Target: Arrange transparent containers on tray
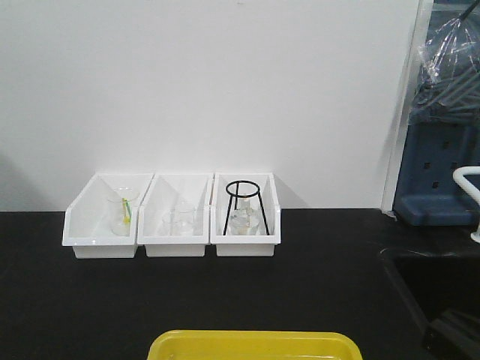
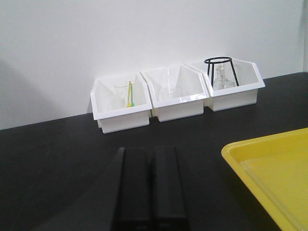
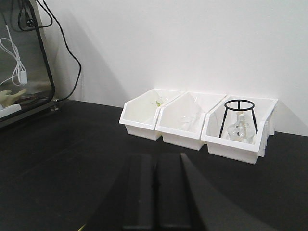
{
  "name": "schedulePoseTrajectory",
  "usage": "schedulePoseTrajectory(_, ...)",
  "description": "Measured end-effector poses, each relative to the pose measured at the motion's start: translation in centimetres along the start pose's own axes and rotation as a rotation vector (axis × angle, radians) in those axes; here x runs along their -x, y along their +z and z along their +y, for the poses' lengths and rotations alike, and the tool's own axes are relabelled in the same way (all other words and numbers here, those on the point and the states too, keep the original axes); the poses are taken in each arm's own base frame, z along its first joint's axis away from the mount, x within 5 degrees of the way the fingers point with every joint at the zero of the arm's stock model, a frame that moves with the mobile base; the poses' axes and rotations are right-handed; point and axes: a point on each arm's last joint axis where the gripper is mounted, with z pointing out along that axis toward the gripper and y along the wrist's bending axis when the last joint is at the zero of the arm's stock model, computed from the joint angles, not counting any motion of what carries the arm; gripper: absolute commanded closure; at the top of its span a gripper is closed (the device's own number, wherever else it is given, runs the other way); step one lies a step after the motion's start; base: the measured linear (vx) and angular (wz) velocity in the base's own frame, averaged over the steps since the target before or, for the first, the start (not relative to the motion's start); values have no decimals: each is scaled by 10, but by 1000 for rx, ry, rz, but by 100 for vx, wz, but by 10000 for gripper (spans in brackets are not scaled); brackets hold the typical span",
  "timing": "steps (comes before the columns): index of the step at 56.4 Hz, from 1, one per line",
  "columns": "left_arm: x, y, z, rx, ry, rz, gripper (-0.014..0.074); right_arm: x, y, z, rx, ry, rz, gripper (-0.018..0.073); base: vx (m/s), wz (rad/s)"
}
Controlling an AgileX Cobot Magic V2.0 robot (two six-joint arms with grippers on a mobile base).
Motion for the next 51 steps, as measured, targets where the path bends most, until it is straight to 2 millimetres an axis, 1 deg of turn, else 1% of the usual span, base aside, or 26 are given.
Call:
schedulePoseTrajectory(14, 0, 0, 0, 0, -1, 0, 596, 2, 2, -2, -7, 1, -28, 572, 0, 0)
schedulePoseTrajectory(19, 0, 0, 0, 0, -1, 0, 596, 5, 8, -8, -52, -1, -65, 572, 0, 0)
schedulePoseTrajectory(25, 0, 0, 0, 0, -1, 0, 596, 6, 15, -22, -178, 9, -89, 572, 0, 0)
schedulePoseTrajectory(29, 0, 0, 0, 0, -1, 0, 596, 2, 18, -33, -282, 41, -57, 572, 0, 0)
schedulePoseTrajectory(32, 0, 0, 0, 0, -1, 0, 596, -4, 19, -41, -353, 67, 4, 572, 0, 0)
schedulePoseTrajectory(34, 0, 0, 0, 0, -1, 0, 596, -9, 19, -43, -382, 102, 40, 572, 0, 0)
schedulePoseTrajectory(35, 0, 0, 0, 0, -1, 0, 596, -10, 19, -44, -390, 79, 64, 572, 0, 0)
schedulePoseTrajectory(37, 0, 0, 0, 0, -1, 0, 596, -15, 18, -45, -404, 105, 106, 572, 0, 0)
schedulePoseTrajectory(40, 0, 0, 0, 0, -1, 0, 596, -20, 15, -44, -403, 84, 170, 572, 0, 0)
schedulePoseTrajectory(44, 0, 0, 0, 0, -1, 0, 596, -25, 6, -40, -387, 8, 201, 572, 0, 0)
schedulePoseTrajectory(48, 0, 0, 0, 0, -1, 0, 596, -29, -9, -38, -393, -59, 174, 572, 0, 0)
schedulePoseTrajectory(51, 0, 0, 0, 0, -1, 0, 596, -37, -22, -38, -430, -59, 137, 572, 0, 0)
